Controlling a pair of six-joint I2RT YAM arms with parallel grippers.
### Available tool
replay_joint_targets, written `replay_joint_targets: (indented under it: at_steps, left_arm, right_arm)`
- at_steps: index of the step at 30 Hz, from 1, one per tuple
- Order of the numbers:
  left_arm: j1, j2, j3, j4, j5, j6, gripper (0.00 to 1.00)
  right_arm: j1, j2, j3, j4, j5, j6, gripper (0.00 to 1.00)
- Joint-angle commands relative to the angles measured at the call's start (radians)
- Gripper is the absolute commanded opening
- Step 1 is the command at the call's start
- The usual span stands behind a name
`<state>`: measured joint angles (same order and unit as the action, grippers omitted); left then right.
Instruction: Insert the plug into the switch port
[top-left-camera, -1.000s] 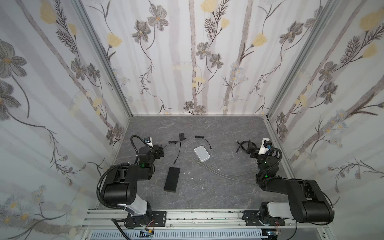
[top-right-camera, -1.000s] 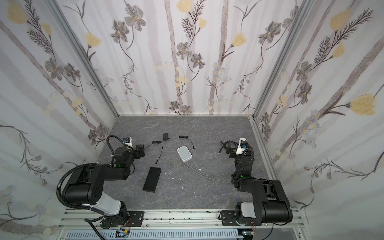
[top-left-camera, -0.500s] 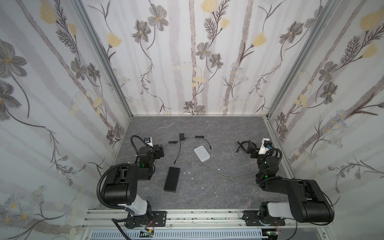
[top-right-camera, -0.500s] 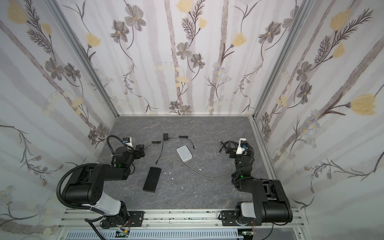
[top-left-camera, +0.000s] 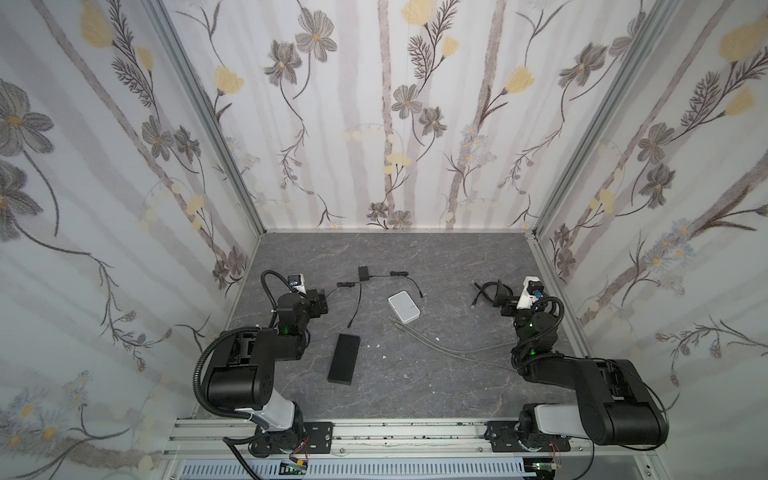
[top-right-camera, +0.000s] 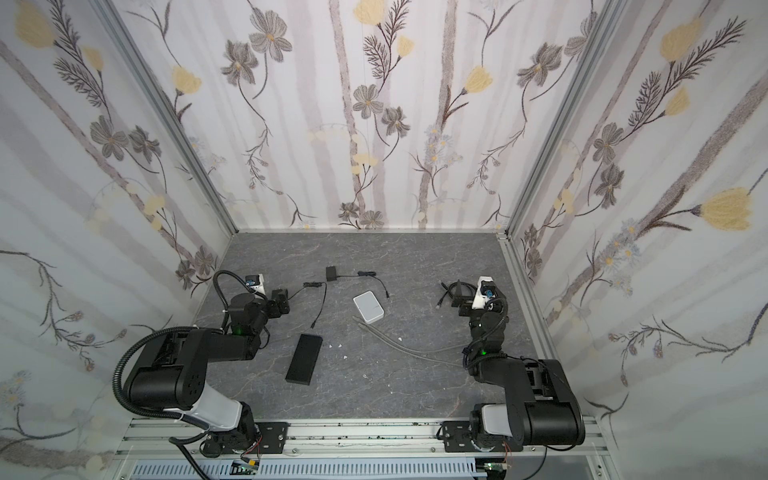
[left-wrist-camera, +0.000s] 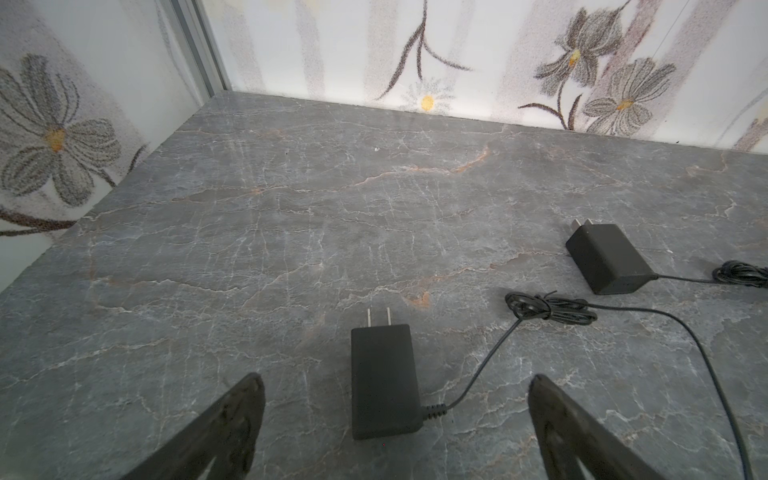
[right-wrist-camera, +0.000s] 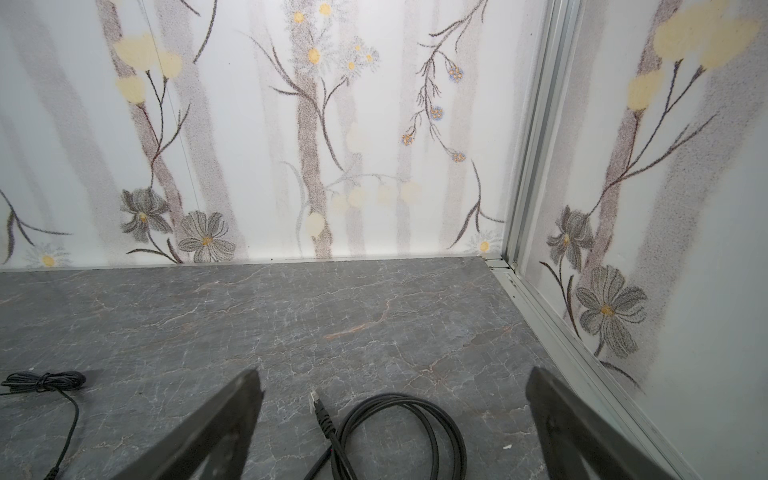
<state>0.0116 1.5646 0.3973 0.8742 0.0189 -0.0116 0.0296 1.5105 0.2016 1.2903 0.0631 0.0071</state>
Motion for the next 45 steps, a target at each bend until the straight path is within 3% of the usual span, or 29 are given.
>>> replay_joint_targets:
  at_steps: [1, 8, 12, 16, 18, 21, 22, 24, 26, 27, 29, 31, 33, 37, 41, 45]
  left_arm:
    - [-0.002, 0.001, 0.003, 0.008, -0.008, -0.001, 1.0]
    - [-0.004, 0.001, 0.003, 0.008, -0.015, 0.001, 1.0]
    - [-0.058, -0.08, -0.017, -0.01, -0.224, -0.006, 1.0]
    - [-0.159, -0.311, -0.028, -0.17, -0.353, 0.03, 1.0]
    - [-0.206, -0.47, -0.04, -0.248, -0.369, -0.084, 1.0]
    - [-0.253, -0.677, 0.03, -0.508, -0.212, -0.343, 1.0]
    - [-0.299, -0.717, 0.043, -0.523, -0.19, -0.382, 1.0]
    - [-0.432, -0.753, 0.061, -0.492, -0.19, -0.37, 1.0]
    - [-0.596, -0.739, 0.134, -0.528, -0.212, -0.297, 1.0]
    - [-0.658, -0.714, 0.18, -0.565, -0.225, -0.249, 1.0]
    - [-0.795, -0.62, 0.324, -0.717, -0.29, -0.161, 1.0]
    - [-0.867, -0.515, 0.471, -0.878, -0.34, -0.124, 1.0]
    - [-0.885, -0.435, 0.586, -1.005, -0.354, -0.167, 1.0]
    - [-0.888, -0.342, 0.757, -1.139, -0.249, -0.167, 1.0]
    - [-0.863, -0.333, 0.825, -1.222, -0.375, -0.161, 1.0]
    - [-0.735, -0.367, 0.802, -1.297, -0.197, -0.252, 1.0]
  right_arm:
    - [0.0, -0.001, 0.002, 0.018, 0.017, 0.002, 1.0]
    - [-0.006, -0.001, 0.001, 0.017, 0.004, 0.005, 1.0]
    - [-0.007, -0.001, 0.001, 0.017, 0.004, 0.004, 1.0]
    - [-0.006, 0.001, 0.003, 0.016, 0.003, 0.002, 1.0]
    - [-0.005, 0.0, 0.003, 0.017, 0.005, 0.003, 1.0]
    - [-0.005, 0.001, 0.006, 0.012, 0.005, 0.004, 1.0]
    - [-0.008, 0.003, 0.01, 0.006, 0.002, 0.006, 1.0]
    - [0.023, -0.054, 0.029, -0.058, 0.126, 0.014, 1.0]
    - [0.096, -0.217, 0.093, -0.297, 0.21, -0.037, 1.0]
    - [0.119, -0.285, 0.132, -0.403, 0.232, 0.004, 1.0]
    - [0.126, -0.402, 0.22, -0.611, 0.155, 0.185, 1.0]
    - [0.126, -0.473, 0.254, -0.706, 0.083, 0.308, 1.0]
    - [0.122, -0.538, 0.248, -0.762, 0.047, 0.393, 1.0]
    - [0.099, -0.649, 0.181, -0.8, -0.089, 0.462, 1.0]
    - [0.096, -0.723, 0.139, -0.912, -0.226, 0.468, 1.0]
    - [0.13, -0.768, 0.099, -1.049, -0.295, 0.502, 1.0]
